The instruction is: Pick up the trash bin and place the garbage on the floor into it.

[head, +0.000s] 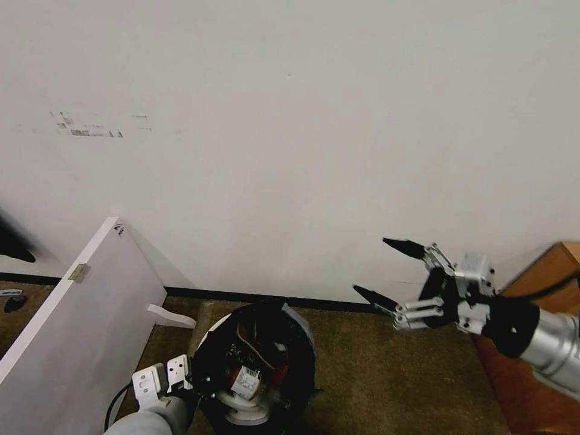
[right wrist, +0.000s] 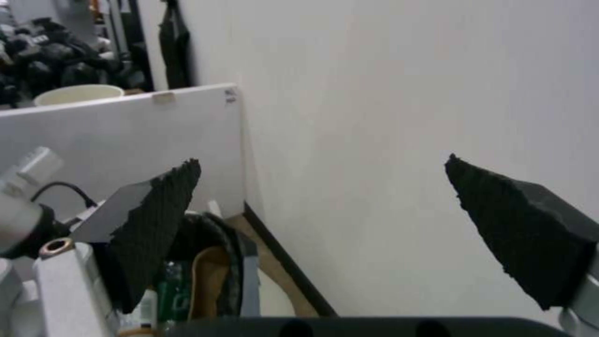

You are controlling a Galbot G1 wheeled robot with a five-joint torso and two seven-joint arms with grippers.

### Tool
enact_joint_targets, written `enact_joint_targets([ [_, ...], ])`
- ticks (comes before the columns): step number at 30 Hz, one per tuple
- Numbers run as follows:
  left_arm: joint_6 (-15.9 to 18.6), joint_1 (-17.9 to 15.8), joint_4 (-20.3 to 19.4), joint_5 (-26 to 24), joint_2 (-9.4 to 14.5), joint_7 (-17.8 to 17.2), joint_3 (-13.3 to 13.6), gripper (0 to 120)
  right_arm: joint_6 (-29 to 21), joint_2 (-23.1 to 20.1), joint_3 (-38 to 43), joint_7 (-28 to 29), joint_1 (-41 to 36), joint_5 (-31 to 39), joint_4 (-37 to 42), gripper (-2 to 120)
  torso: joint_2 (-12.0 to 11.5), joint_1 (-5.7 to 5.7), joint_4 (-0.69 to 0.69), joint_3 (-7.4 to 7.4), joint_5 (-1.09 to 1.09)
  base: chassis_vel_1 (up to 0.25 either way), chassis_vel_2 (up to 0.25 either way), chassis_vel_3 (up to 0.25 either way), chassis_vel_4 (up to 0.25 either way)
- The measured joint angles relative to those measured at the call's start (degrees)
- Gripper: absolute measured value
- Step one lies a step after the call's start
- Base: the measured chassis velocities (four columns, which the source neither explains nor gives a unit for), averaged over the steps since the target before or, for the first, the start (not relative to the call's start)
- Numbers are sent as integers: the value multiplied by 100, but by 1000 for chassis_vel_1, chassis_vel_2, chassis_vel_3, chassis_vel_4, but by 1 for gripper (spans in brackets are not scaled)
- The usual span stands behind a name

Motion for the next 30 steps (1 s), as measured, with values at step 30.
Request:
enact_joint_targets([
  [30, -1, 57, -173, 95, 3, 53, -78, 0, 1106, 3650, -184, -1939, 377, -2189, 3, 100, 0, 0, -1, 1, -1, 0, 0, 0, 0],
])
